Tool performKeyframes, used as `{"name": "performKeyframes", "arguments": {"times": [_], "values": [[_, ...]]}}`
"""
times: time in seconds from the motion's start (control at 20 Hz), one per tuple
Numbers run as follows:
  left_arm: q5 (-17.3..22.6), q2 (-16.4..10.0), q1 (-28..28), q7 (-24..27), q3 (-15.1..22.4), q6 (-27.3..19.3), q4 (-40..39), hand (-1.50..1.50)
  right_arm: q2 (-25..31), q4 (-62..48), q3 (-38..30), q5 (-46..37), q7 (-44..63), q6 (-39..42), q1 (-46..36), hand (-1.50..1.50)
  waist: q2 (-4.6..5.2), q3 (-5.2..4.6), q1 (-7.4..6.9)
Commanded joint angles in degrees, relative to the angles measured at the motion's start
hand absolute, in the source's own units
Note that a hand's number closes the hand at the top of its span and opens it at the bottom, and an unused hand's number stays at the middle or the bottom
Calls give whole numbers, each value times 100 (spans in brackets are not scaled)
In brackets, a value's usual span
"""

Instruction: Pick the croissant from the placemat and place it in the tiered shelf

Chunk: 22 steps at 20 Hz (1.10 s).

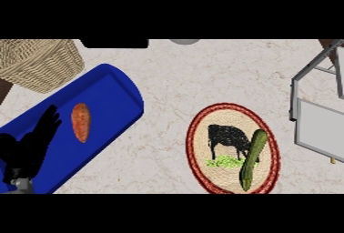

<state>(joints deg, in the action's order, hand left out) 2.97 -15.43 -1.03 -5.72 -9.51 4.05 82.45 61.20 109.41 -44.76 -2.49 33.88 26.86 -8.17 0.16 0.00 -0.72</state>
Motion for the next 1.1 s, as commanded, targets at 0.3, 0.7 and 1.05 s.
{"name": "performKeyframes", "arguments": {"times": [0.3,0.7,1.05], "values": [[100,-138,41,-71,-172,244,77,0,-135,-1821,1288,-1113,-1073,-966,-830,150,7,1,-50],[-196,132,289,-86,-12,-52,-97,0,-505,-3232,1778,-1609,-1152,-1697,-1589,150,20,1,-57],[-233,146,60,160,-81,42,-190,0,-420,-3926,2410,-2291,-1954,-1768,-1693,-150,8,1,-37]]}}
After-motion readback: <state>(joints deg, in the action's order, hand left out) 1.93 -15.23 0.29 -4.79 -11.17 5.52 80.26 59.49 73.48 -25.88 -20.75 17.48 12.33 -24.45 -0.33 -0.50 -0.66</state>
